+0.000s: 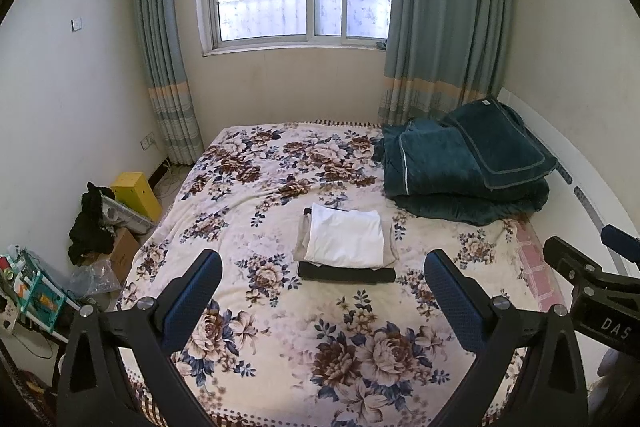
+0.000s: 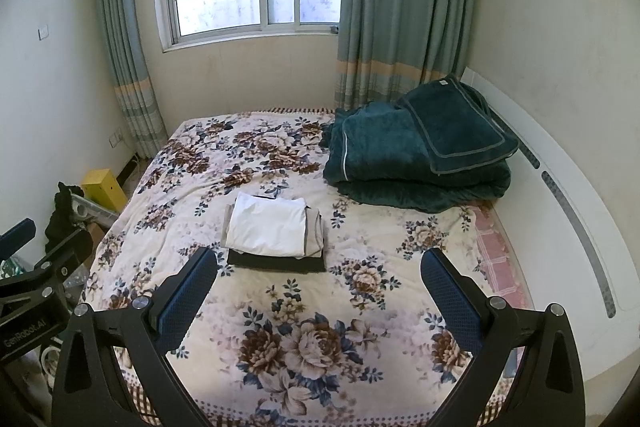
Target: Fold small clothes
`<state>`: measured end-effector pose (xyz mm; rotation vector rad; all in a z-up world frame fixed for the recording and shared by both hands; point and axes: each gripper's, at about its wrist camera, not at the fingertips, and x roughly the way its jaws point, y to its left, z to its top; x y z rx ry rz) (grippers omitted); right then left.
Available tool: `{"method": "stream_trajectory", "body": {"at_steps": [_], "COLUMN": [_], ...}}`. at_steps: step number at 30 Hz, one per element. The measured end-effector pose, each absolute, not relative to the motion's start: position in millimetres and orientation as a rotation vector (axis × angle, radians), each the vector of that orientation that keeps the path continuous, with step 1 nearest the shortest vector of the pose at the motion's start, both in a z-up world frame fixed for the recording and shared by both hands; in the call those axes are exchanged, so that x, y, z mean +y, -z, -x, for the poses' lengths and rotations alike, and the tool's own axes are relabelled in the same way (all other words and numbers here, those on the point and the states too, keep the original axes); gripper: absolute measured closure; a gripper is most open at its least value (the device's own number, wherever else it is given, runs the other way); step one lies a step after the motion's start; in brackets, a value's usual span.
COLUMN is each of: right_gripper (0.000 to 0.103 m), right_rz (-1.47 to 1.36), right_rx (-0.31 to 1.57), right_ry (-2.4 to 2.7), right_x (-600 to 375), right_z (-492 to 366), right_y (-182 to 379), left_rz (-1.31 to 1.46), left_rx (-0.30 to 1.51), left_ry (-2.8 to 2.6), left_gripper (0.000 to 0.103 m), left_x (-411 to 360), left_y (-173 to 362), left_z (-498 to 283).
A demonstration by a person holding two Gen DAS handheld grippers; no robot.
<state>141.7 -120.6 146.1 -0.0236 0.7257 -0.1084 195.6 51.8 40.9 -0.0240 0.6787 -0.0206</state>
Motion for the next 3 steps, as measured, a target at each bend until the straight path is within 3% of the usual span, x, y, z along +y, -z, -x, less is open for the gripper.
{"method": "stream_trajectory", "body": {"at_steps": [3], "right_gripper": [0.0], "right_rz": [0.025], "right_rx": [0.728], "right_ry": [0.112], "right_x": [-122.4], "right_z": [-139.5], "right_y": [-145.7], "left_rz": [0.025], "left_rx": [0.676], "left_ry": [0.033], "left_gripper": [0.0], "left_x": [49.3], "left_y": [-43.8], "left_z": [-201.0]}}
